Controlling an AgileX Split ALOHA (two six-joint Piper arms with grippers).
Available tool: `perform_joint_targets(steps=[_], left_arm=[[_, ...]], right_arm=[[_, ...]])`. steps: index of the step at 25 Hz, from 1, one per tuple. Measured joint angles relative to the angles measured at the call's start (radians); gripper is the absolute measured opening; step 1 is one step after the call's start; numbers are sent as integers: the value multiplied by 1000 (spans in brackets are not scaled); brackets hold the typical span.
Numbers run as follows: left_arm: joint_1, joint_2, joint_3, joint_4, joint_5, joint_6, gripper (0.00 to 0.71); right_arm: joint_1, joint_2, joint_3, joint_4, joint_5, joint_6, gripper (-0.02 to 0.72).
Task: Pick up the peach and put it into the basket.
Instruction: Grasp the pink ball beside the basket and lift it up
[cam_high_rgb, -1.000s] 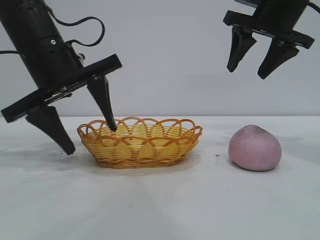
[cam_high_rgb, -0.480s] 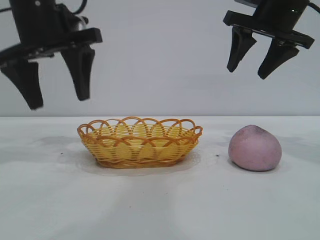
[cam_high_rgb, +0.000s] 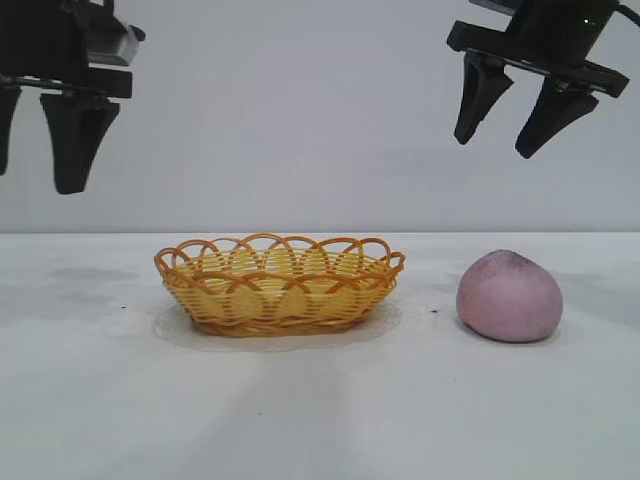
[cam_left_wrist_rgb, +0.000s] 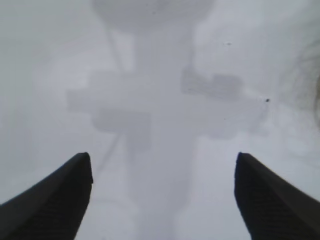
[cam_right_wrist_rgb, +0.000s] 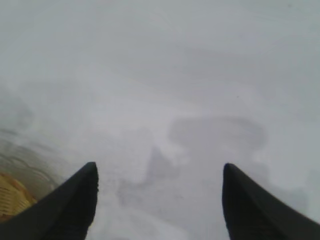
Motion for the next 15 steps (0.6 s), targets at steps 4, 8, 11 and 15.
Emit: perform_joint_targets(steps=[4,8,11,15], left_arm=[[92,0,0,2,30,0,426],[155,-7,0,8,87,0,420],[166,-34,0,19,94,0,420],[166,-118,0,19,98,0,420]], right_arm=[[0,0,0,0,0,0,443],[0,0,0,0,4,0,443],[0,0,0,-2,10,0,443],[0,0,0,-15,14,0,443]])
